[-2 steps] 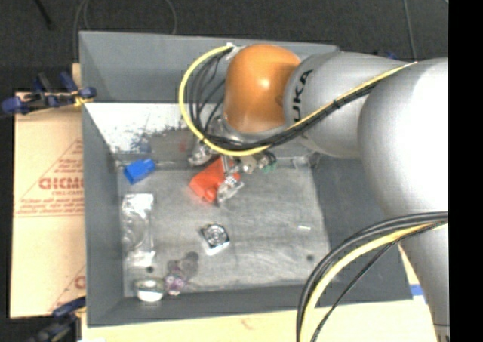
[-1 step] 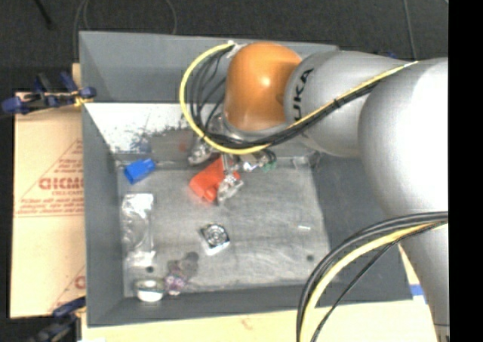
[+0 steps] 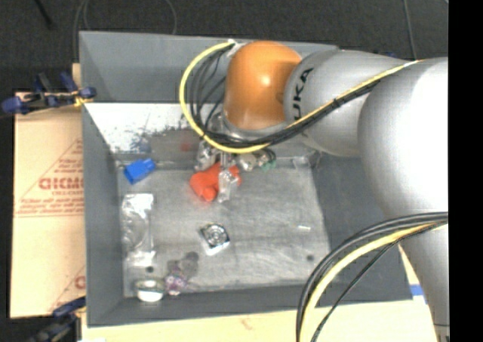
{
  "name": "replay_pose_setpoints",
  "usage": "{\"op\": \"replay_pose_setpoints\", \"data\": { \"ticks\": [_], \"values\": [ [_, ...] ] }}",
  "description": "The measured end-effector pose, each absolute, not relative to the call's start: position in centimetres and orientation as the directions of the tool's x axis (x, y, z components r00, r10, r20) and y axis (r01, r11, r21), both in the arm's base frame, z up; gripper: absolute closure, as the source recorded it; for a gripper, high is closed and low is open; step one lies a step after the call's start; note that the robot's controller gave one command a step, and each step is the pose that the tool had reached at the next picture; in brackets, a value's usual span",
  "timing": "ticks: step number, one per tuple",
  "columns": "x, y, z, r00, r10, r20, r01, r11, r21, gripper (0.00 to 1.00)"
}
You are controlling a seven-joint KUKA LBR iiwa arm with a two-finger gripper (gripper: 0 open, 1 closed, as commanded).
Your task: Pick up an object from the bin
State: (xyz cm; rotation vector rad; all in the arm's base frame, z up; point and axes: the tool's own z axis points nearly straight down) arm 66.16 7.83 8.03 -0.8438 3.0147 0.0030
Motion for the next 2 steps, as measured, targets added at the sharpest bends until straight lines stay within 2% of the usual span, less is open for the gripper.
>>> {"op": "replay_pose_setpoints", "data": {
  "ticks": [1,2],
  "values": [
    [66.5,7.8,14.7,-0.857,-0.515,-0.012,-0.515,0.857,-0.005,1.0],
    [66.8,7.7,19.6,-0.861,-0.508,-0.01,-0.508,0.862,-0.005,1.0]
  ]
}}
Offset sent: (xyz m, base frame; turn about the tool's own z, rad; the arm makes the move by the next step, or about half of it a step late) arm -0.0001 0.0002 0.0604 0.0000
